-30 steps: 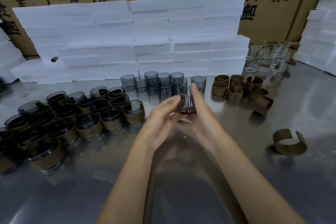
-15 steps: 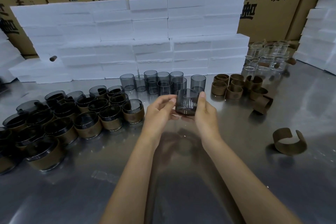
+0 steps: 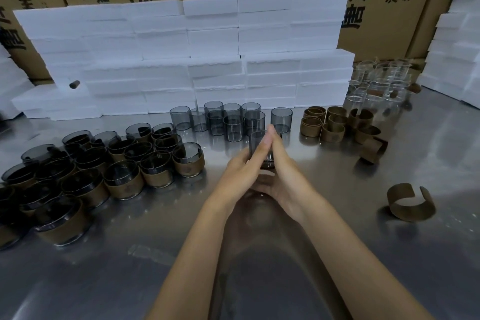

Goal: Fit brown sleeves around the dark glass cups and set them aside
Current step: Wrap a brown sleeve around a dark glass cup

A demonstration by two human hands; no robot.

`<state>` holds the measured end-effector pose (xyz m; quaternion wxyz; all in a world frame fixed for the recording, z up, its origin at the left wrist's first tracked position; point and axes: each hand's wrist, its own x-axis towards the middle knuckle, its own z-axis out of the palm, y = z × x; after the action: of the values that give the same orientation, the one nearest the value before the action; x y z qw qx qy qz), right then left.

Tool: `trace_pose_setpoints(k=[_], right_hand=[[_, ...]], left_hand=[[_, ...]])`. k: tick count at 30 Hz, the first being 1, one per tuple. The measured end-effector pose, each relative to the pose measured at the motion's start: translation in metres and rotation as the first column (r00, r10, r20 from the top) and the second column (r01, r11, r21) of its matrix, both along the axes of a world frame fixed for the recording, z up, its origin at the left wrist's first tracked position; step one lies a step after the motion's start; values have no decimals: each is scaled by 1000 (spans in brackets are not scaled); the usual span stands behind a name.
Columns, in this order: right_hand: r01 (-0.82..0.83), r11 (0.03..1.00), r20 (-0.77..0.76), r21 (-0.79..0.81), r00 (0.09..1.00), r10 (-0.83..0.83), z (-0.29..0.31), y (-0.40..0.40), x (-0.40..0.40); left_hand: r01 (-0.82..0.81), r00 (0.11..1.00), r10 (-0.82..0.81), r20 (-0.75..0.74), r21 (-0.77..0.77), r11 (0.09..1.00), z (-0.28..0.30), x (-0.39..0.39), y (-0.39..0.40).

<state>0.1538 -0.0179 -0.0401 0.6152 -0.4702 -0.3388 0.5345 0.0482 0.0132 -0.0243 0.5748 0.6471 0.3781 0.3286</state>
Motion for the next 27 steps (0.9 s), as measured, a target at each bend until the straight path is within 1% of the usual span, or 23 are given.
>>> trace_pose_setpoints(k=[3, 5, 7, 10, 12, 15, 18, 19, 21, 22, 24, 26, 27], right_hand=[[56, 998, 71, 7, 996, -56, -1, 3, 0], [123, 992, 56, 0, 991, -122, -1, 5, -2], [173, 985, 8, 3, 985, -173, 0, 5, -2], [290, 957, -36, 11, 957, -289, 3, 4, 1], [353, 935, 2, 20, 935, -354, 3, 2, 3], [401, 915, 46, 46, 914, -403, 2, -1, 2], [430, 901, 67, 65, 899, -434, 5, -4, 1], [431, 900, 65, 63, 898, -434, 7, -5, 1], [403, 915, 92, 32, 910, -404, 8, -4, -2], [360, 933, 115, 9, 926, -359, 7, -4, -3], [220, 975, 134, -27, 968, -214, 7, -3, -7], [105, 994, 146, -25, 984, -100, 5, -2, -8], [77, 997, 164, -14, 984, -74, 5, -1, -8]], left_hand=[[-36, 994, 44, -97, 79, 996, -4, 2, 3], [-54, 993, 64, -99, 100, 994, -3, 1, 4], [-119, 992, 123, -40, 91, 989, -2, -1, 5], [-233, 972, 227, 57, 126, 964, -2, -3, 10], [-277, 959, 265, 96, 151, 949, -4, -6, 15], [-326, 939, 299, 169, 156, 933, -4, -6, 17], [-375, 915, 355, 191, 81, 924, -3, -3, 16], [-372, 914, 359, 189, 41, 927, -2, -3, 16], [-309, 935, 311, 169, -36, 950, 0, -4, 14], [-256, 951, 264, 161, -67, 964, 1, -5, 12], [-162, 973, 178, 149, -115, 980, 2, -3, 7], [-119, 978, 143, 150, -156, 981, 3, 0, 2], [-108, 978, 136, 158, -177, 978, 3, 1, 1]])
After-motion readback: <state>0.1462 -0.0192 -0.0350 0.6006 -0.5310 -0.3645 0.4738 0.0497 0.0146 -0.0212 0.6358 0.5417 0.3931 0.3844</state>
